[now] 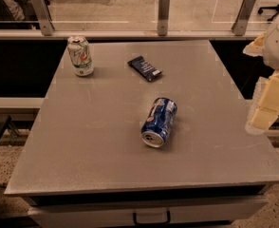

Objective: Place pepsi can upright

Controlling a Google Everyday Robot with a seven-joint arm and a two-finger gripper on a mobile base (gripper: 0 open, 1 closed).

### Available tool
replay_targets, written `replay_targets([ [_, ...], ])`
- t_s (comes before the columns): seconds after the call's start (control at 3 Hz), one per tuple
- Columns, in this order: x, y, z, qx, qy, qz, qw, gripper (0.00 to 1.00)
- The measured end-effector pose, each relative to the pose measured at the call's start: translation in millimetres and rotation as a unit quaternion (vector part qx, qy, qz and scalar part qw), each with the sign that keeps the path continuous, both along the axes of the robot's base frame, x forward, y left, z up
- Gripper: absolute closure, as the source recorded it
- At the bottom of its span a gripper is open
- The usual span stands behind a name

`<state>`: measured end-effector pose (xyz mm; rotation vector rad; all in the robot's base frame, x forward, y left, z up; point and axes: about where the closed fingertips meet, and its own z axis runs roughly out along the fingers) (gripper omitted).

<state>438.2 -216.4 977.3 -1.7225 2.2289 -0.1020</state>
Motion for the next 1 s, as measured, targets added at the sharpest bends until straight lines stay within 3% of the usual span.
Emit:
replay_targets([
  [0.67,2.9,2.8,2.0,-0.004,-0.011,0.006,0.9999,0.0],
  [1.0,14.7,21.2,-4.6,0.004,-0.019,0.056,0.9983,0.0],
])
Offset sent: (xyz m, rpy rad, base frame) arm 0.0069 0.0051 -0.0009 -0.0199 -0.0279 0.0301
